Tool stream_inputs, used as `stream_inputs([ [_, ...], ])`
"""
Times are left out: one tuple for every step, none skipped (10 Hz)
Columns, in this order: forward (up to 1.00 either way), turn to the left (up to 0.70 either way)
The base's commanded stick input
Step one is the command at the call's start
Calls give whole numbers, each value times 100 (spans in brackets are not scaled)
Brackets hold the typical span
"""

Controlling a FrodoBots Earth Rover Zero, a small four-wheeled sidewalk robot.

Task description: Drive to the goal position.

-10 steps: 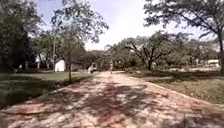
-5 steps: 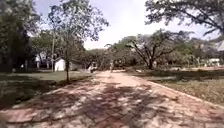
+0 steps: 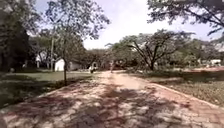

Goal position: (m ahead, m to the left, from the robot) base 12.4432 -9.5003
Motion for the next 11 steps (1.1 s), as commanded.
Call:
stream_inputs([
  [70, 0],
  [70, 0],
  [70, 0],
  [70, 0],
  [70, 0],
  [70, 0],
  [70, 0],
  [70, -35],
  [70, -35],
  [70, -35],
  [70, -29],
])
